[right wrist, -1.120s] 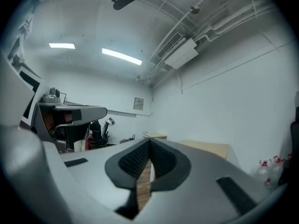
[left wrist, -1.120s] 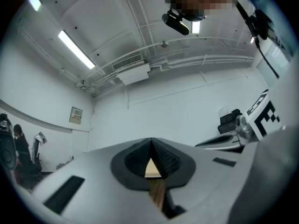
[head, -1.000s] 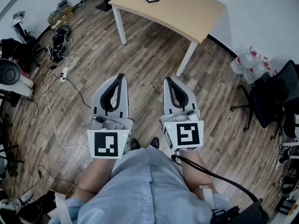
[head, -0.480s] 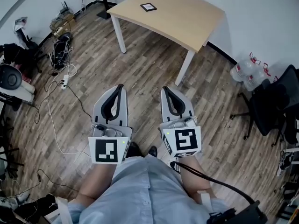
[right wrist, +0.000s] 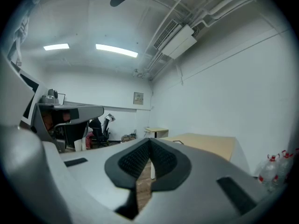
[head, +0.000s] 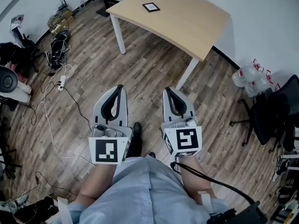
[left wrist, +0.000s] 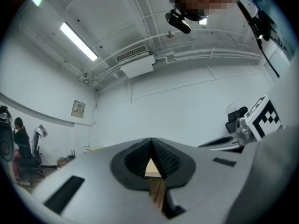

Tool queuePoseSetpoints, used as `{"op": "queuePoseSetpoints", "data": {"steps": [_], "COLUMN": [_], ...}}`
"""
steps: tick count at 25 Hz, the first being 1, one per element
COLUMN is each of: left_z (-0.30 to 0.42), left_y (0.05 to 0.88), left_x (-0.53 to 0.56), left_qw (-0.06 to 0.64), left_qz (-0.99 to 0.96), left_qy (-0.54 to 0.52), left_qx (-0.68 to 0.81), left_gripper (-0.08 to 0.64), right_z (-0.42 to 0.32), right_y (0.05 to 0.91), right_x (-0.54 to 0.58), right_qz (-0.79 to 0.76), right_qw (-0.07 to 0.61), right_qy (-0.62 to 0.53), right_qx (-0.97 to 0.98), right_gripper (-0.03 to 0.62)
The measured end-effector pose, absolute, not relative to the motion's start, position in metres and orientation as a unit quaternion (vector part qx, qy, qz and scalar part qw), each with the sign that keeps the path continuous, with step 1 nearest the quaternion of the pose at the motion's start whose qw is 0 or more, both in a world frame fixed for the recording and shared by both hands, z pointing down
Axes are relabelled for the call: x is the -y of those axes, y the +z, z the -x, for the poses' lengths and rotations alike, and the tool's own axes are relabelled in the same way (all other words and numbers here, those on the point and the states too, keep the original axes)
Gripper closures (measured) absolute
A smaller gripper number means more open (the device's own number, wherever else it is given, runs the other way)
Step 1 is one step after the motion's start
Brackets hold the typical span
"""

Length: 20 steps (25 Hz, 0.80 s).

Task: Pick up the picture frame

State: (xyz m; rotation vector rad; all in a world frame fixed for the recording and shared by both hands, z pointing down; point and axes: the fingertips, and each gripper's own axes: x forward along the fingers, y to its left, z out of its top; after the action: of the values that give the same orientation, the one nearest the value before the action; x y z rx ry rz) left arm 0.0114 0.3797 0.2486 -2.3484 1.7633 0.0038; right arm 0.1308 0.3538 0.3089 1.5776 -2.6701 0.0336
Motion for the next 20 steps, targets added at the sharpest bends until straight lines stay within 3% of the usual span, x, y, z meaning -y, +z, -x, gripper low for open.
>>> {"op": "queuePoseSetpoints", "data": {"steps": [9, 13, 17, 20], "left_z": [0.024, 0.041, 0.052, 0.059], "left_y": [0.226, 0.218, 0.218, 0.221], "left_x": [-0.268, -0.23, -0.198, -0.177], "left_qw": [0.095, 0.138, 0.103, 0.125], "left_qz": [0.804, 0.809, 0.807, 0.806], "left_qy": [0.032, 0.025, 0.044, 0.029], "left_qx": [-0.585, -0.571, -0.58, -0.578], "left_gripper": [0.558, 0.558, 0.558, 0.558], "right_z": [-0.096, -0.084, -0.084, -0.084], "right_y": [0.283, 0.272, 0.267, 0.267], "right_x": [-0.245, -0.203, -0.17, -0.151], "right_qz": [-0.528, -0.54, -0.555, -0.559], "right_qw": [0.009, -0.001, -0.006, -0.003], "right_qy": [-0.01, -0.025, -0.032, -0.03], "right_qx": [0.849, 0.841, 0.831, 0.829], "right_gripper": [0.591, 0.591, 0.591, 0.591]}}
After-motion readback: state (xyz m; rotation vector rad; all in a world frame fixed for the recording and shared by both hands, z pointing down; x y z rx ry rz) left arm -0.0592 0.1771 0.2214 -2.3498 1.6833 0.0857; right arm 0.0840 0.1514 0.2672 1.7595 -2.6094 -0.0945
